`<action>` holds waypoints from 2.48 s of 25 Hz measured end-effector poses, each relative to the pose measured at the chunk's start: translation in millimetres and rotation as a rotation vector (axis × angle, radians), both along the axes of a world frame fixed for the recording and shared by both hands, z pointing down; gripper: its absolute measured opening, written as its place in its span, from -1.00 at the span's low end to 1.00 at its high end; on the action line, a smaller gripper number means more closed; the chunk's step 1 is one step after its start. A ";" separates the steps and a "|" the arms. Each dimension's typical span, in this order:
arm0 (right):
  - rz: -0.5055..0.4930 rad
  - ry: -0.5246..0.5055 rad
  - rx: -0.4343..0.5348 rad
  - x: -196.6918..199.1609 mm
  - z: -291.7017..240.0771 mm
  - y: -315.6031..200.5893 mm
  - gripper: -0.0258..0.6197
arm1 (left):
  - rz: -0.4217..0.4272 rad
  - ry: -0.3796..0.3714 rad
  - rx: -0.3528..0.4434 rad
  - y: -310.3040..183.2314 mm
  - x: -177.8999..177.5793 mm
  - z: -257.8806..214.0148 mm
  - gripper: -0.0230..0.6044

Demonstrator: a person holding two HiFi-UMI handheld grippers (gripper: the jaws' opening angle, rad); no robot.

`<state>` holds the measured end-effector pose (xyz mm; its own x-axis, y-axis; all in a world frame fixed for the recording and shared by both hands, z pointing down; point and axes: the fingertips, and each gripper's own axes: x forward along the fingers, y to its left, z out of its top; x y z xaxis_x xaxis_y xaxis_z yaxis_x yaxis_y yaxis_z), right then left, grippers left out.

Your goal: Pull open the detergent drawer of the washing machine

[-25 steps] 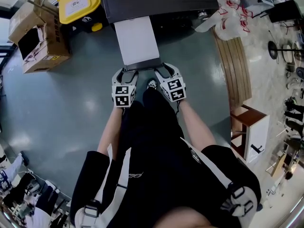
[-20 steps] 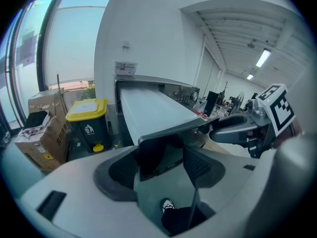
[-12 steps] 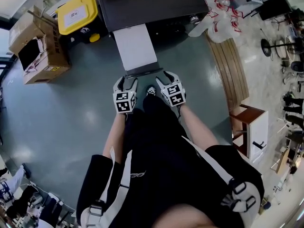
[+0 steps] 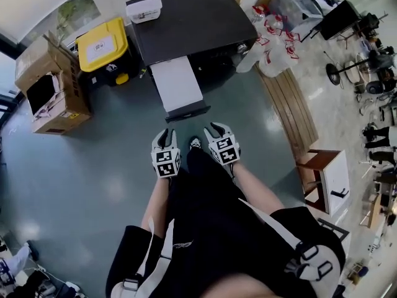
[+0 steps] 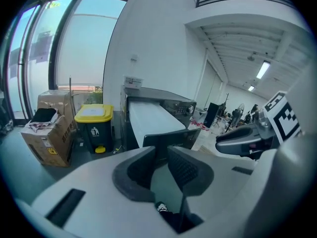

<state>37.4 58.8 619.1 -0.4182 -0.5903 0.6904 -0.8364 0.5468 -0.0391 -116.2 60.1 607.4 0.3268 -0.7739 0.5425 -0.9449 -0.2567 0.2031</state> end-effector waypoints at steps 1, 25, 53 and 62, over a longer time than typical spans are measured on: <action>-0.002 0.005 0.005 -3.5 -4.3 5.0 -0.59 | -0.002 0.005 0.007 5.8 0.6 -3.9 -0.70; -0.077 -0.096 0.237 -8.9 -157.4 -3.5 -0.89 | 0.009 0.105 0.203 9.1 57.3 -165.9 -0.86; -0.093 -0.225 0.635 -6.5 -363.6 -46.8 -0.89 | -0.120 0.023 0.652 -17.9 28.6 -371.9 -0.86; -0.089 -0.228 0.643 -6.6 -366.8 -45.3 -0.89 | -0.086 -0.009 0.658 -16.0 37.7 -370.9 -0.86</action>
<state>30.8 13.5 252.2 -0.5770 -0.8101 0.1037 -0.7968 0.5862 0.1465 -78.5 44.1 236.5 0.2466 -0.9678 -0.0502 -0.9685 -0.2479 0.0217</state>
